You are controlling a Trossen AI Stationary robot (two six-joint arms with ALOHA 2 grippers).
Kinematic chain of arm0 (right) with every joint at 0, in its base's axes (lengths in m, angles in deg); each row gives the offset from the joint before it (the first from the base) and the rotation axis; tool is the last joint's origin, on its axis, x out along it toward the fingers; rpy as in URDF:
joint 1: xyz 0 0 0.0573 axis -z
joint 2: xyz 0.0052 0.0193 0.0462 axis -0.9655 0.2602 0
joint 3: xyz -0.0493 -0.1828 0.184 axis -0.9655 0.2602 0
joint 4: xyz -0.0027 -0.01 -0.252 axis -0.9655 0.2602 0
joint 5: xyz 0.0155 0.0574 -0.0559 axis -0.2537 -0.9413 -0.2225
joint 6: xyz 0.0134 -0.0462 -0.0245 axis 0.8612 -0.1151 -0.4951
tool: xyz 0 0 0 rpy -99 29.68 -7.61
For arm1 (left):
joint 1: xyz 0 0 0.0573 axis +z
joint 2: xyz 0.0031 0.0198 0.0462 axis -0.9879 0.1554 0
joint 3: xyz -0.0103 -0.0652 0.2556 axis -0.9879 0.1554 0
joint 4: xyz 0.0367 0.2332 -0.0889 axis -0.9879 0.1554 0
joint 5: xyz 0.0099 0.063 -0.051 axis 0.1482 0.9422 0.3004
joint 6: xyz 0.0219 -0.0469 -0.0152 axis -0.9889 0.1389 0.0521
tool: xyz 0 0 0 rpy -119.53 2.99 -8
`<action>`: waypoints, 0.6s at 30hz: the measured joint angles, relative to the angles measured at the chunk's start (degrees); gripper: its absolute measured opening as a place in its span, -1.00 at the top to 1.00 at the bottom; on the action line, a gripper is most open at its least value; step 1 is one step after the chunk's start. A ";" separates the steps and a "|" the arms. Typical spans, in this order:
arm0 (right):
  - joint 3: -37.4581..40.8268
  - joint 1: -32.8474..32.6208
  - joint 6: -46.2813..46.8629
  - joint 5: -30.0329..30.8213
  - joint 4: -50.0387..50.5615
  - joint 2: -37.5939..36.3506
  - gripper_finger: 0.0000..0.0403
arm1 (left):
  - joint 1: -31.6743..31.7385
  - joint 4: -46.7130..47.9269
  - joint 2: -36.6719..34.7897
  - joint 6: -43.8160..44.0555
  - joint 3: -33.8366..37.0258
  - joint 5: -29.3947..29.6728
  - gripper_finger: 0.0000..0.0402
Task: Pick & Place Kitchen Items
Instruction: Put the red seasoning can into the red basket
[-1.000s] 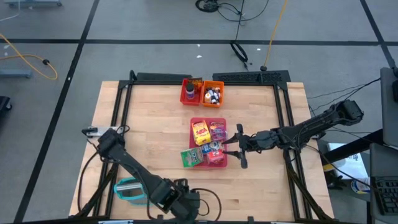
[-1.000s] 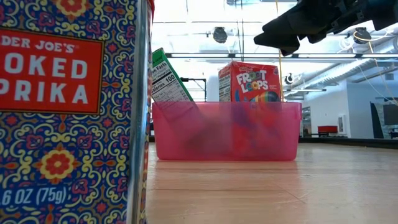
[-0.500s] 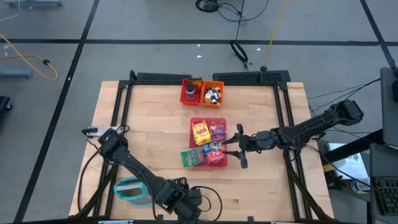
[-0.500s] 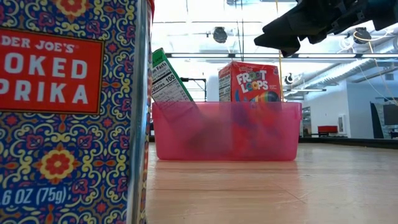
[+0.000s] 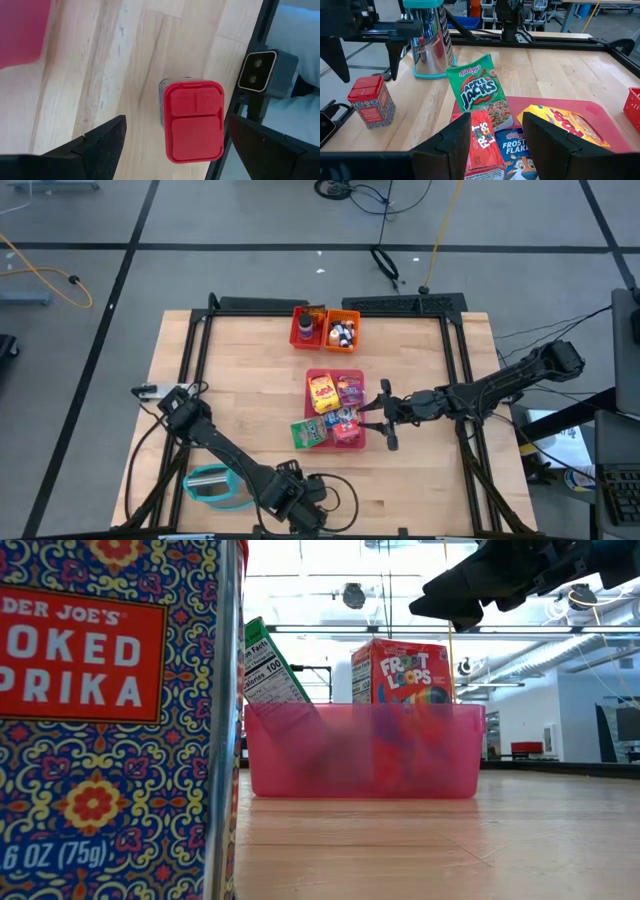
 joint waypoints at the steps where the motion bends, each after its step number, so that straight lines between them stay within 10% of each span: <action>1: 0.00 0.00 0.00 0.00 0.00 0.00 0.15 | -0.02 0.10 0.00 0.06 0.00 0.02 -0.75; 18: 0.00 0.00 0.00 0.00 0.69 0.00 0.15 | -0.10 -7.27 -0.38 1.90 6.82 -3.68 -0.75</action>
